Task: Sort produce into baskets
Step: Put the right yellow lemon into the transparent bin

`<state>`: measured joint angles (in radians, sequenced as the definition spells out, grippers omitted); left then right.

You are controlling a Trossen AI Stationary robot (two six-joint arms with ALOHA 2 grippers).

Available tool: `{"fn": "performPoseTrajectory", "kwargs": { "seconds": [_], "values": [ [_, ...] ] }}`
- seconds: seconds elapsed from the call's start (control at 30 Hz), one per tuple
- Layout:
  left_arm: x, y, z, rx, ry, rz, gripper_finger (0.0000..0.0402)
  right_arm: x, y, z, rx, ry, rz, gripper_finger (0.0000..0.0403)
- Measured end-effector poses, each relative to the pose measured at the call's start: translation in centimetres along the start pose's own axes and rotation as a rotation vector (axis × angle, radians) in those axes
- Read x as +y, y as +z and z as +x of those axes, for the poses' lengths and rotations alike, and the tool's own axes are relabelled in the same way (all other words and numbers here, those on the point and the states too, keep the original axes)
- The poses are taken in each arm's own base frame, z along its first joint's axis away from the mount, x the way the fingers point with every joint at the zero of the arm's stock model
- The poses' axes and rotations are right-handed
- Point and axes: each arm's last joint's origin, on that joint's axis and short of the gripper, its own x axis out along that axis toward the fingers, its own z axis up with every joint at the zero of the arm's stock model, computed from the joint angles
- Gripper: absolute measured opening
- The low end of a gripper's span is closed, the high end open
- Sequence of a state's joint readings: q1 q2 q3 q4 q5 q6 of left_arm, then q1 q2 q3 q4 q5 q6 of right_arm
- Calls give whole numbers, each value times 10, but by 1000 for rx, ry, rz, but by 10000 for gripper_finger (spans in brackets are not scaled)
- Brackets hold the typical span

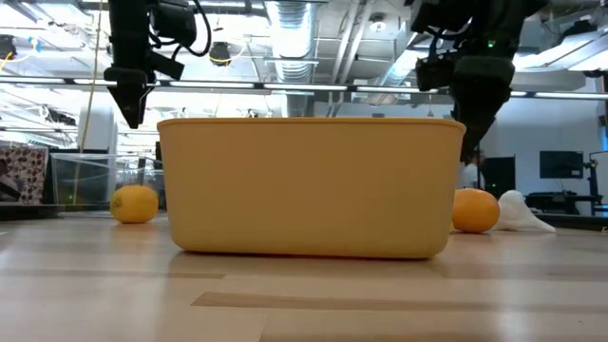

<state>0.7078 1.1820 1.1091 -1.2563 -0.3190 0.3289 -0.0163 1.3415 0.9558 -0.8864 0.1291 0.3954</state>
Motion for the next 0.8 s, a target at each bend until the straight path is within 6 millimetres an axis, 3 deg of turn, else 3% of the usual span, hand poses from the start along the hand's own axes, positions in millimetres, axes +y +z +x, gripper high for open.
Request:
{"fn": "performPoseTrajectory", "kwargs": {
  "seconds": [0.47,0.8],
  "values": [
    [0,0,0,-5,-8,-27,336,8,0,9,27,-4,-32,386],
    [0,1,0,-17,-20,-30,336,10,2,39,136,-97,51,382]
  ]
}}
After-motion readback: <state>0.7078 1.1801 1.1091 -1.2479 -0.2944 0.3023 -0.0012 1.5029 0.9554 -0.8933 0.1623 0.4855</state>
